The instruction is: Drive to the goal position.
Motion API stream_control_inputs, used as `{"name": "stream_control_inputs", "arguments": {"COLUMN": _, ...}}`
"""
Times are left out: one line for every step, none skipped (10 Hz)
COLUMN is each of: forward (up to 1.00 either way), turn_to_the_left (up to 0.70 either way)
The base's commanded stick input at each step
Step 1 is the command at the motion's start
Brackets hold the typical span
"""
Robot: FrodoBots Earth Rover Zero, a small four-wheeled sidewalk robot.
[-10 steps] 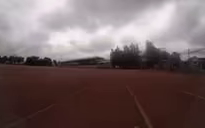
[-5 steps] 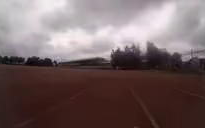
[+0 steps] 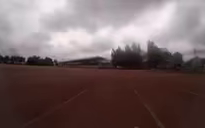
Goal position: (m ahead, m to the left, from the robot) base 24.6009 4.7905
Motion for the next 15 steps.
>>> {"name": "stream_control_inputs", "arguments": {"forward": 0.70, "turn_to_the_left": 0.00}}
{"name": "stream_control_inputs", "arguments": {"forward": 0.70, "turn_to_the_left": 0.00}}
{"name": "stream_control_inputs", "arguments": {"forward": 0.70, "turn_to_the_left": 0.00}}
{"name": "stream_control_inputs", "arguments": {"forward": 0.70, "turn_to_the_left": 0.00}}
{"name": "stream_control_inputs", "arguments": {"forward": 0.70, "turn_to_the_left": 0.00}}
{"name": "stream_control_inputs", "arguments": {"forward": 0.70, "turn_to_the_left": 0.00}}
{"name": "stream_control_inputs", "arguments": {"forward": 0.70, "turn_to_the_left": 0.00}}
{"name": "stream_control_inputs", "arguments": {"forward": 0.70, "turn_to_the_left": 0.00}}
{"name": "stream_control_inputs", "arguments": {"forward": 0.70, "turn_to_the_left": 0.00}}
{"name": "stream_control_inputs", "arguments": {"forward": 0.70, "turn_to_the_left": 0.00}}
{"name": "stream_control_inputs", "arguments": {"forward": 0.70, "turn_to_the_left": 0.00}}
{"name": "stream_control_inputs", "arguments": {"forward": 0.70, "turn_to_the_left": 0.00}}
{"name": "stream_control_inputs", "arguments": {"forward": 0.70, "turn_to_the_left": 0.00}}
{"name": "stream_control_inputs", "arguments": {"forward": 0.70, "turn_to_the_left": 0.00}}
{"name": "stream_control_inputs", "arguments": {"forward": 0.70, "turn_to_the_left": 0.00}}
